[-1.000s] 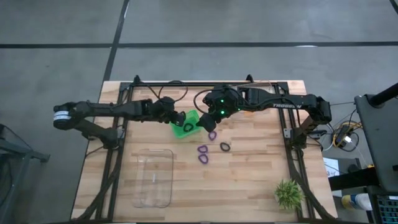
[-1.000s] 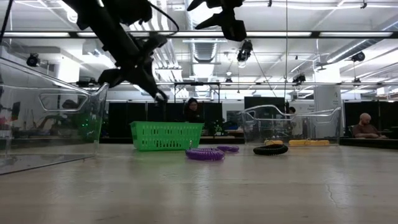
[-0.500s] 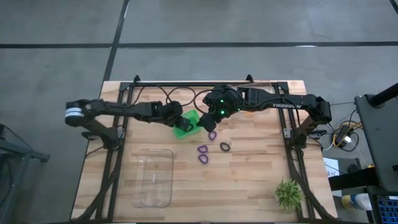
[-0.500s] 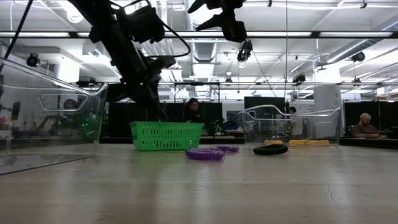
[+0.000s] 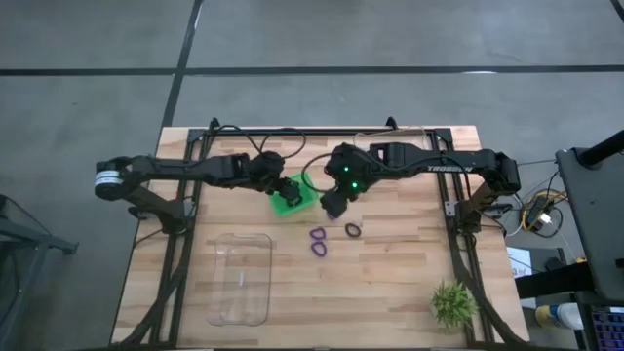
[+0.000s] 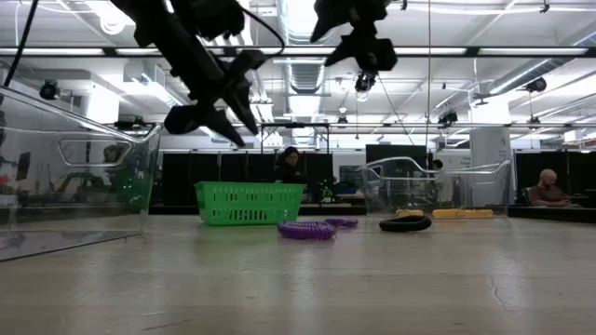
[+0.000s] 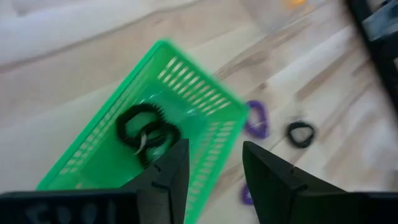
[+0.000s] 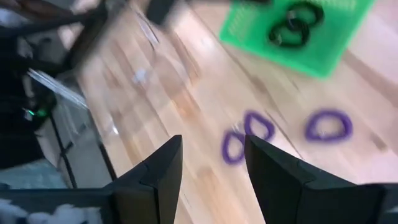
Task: Sort spring keychains
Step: Put the black spring keychain into the green bin
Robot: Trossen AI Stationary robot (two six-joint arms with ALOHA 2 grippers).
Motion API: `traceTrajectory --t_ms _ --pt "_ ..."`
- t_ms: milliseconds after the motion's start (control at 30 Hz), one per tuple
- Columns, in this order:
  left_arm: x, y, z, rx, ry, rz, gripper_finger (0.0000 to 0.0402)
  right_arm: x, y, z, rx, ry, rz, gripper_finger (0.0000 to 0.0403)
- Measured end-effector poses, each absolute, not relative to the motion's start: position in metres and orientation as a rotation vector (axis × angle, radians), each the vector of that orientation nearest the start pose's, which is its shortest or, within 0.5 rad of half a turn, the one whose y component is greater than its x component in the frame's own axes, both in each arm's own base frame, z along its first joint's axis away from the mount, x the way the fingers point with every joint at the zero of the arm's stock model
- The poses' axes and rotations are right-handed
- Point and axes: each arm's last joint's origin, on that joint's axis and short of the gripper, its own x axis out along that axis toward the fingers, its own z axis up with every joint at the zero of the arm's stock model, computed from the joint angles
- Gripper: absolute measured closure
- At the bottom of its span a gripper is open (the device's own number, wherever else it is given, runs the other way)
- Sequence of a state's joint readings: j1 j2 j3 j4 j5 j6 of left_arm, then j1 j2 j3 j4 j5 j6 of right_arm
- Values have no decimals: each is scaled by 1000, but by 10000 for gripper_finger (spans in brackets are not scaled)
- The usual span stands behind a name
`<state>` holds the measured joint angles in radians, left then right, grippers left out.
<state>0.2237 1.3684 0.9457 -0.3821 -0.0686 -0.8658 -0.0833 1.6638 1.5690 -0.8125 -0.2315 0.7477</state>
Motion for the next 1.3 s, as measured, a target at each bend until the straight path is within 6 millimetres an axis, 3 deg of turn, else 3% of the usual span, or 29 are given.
traceTrajectory --t_ms 300,733,1033,1300 --pt "262 61 287 -914 479 553 259 344 -11 297 819 1051 -260 236" --pt "234 55 336 -957 271 470 259 318 -9 224 910 1261 -474 236" --pt "223 52 352 -955 175 423 259 300 -9 182 946 1300 -590 237" --pt "223 52 352 -955 176 424 259 298 -9 167 948 1249 -589 252"
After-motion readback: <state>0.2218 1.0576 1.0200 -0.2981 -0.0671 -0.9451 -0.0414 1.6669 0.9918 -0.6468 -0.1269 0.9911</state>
